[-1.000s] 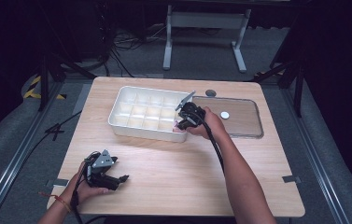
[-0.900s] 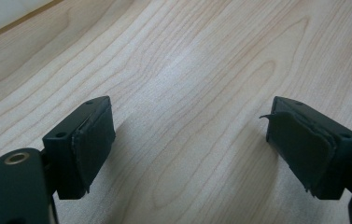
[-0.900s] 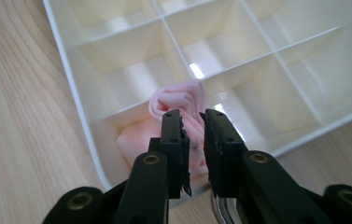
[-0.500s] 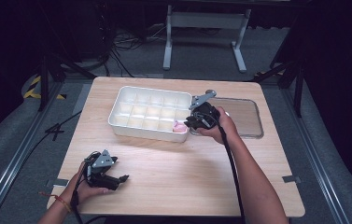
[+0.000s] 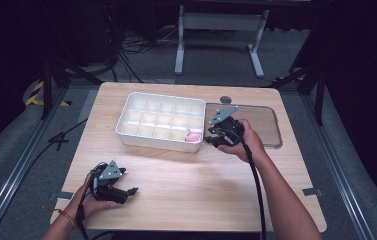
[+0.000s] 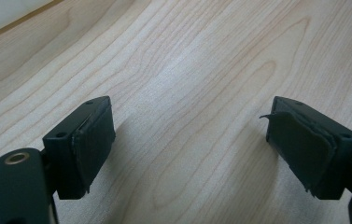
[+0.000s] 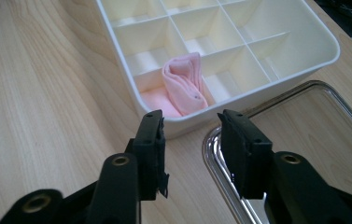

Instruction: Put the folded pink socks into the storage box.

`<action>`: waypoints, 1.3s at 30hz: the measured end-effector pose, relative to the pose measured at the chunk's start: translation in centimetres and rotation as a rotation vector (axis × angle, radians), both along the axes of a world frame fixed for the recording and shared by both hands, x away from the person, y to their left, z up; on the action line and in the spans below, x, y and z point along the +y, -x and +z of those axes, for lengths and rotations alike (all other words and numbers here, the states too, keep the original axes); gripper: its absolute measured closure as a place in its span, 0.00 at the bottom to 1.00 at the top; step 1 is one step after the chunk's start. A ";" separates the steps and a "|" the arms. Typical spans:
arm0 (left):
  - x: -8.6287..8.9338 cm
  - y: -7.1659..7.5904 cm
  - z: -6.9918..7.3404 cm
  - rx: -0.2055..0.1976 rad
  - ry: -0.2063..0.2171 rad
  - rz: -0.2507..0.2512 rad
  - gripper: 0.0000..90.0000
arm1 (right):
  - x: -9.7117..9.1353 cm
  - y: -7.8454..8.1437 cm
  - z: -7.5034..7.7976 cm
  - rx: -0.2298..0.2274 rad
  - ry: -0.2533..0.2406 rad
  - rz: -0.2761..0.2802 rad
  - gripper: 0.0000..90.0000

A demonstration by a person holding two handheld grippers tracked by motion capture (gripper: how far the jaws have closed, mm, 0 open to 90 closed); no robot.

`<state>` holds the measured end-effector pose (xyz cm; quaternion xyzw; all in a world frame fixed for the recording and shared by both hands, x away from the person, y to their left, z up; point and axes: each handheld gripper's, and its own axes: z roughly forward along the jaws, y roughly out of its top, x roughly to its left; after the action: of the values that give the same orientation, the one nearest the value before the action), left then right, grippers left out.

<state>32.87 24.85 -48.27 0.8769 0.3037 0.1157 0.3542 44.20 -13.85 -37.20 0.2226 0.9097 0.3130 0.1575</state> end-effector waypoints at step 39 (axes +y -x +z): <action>-0.1 -0.1 0.0 0.003 0.001 0.001 0.17 | -6.2 6.3 -4.6 -0.055 0.087 -0.122 0.37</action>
<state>32.99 24.79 -48.28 0.8768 0.3045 0.1146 0.3541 37.88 -20.02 -41.80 0.2621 0.9025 0.2690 0.2109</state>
